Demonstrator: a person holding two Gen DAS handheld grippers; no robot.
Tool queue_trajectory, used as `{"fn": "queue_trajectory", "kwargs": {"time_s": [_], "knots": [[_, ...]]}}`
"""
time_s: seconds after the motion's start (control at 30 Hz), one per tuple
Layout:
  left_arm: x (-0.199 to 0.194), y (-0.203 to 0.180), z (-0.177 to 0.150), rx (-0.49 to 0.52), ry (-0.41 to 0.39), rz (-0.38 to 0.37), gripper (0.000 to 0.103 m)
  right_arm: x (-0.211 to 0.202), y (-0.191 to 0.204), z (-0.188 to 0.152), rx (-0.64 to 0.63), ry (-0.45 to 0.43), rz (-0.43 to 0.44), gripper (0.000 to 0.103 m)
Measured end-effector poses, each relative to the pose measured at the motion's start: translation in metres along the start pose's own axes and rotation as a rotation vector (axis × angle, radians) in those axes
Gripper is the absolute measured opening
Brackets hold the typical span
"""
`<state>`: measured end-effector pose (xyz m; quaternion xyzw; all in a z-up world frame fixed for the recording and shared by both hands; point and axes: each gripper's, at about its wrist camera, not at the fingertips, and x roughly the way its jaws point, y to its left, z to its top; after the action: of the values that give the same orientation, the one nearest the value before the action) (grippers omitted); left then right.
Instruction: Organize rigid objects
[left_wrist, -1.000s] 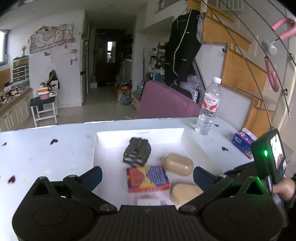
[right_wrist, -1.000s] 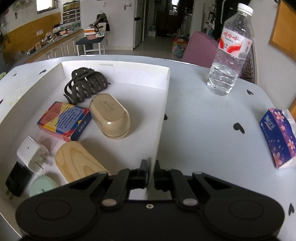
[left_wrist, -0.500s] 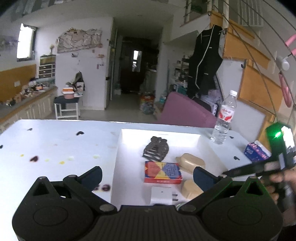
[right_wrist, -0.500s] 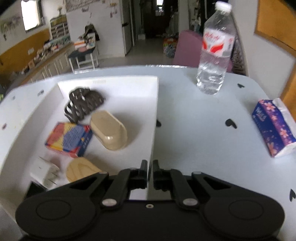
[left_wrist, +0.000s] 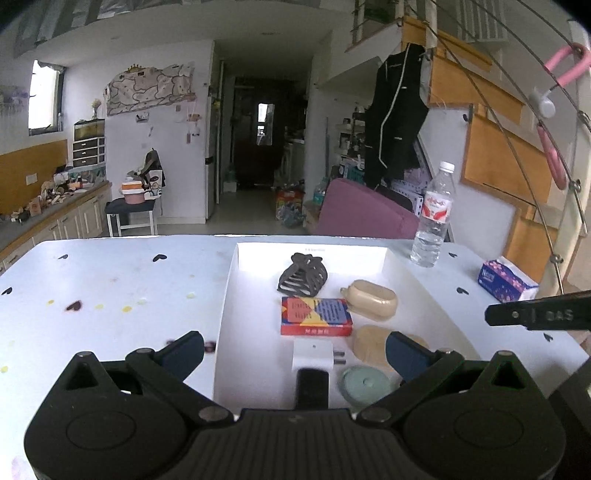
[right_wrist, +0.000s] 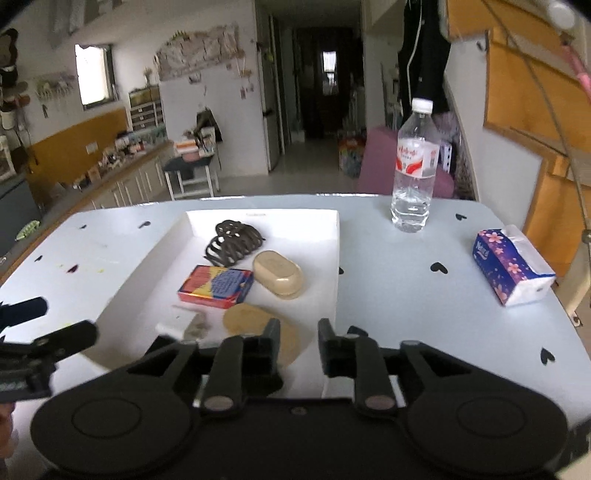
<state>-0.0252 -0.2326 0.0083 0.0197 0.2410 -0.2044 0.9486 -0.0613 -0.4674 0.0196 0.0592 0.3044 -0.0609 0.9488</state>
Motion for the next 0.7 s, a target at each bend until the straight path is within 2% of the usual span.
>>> {"fn": "queue_trajectory", "kwargs": {"time_s": [0.07,0.13,0.37,0.43,0.63,0.7], "knots": [[-0.005,0.0,-0.004,0.004,-0.003,0.003,0.103,-0.01,0.004,-0.01,0.0,-0.026,-0.009,0.035],[-0.009,0.001,-0.007,0.008,-0.006,0.004,0.103,-0.02,0.01,-0.021,-0.006,-0.055,-0.028,0.047],[-0.02,0.002,-0.015,0.018,-0.008,0.041,0.103,-0.043,0.019,-0.044,-0.005,-0.127,-0.079,0.068],[-0.022,0.002,-0.017,0.026,-0.003,0.045,0.103,-0.048,0.02,-0.047,0.001,-0.141,-0.083,0.078],[-0.025,0.002,-0.025,0.031,0.008,0.061,0.103,-0.054,0.024,-0.057,-0.011,-0.153,-0.119,0.096],[-0.026,0.003,-0.028,0.031,0.013,0.066,0.103,-0.055,0.027,-0.06,-0.02,-0.158,-0.126,0.098]]}}
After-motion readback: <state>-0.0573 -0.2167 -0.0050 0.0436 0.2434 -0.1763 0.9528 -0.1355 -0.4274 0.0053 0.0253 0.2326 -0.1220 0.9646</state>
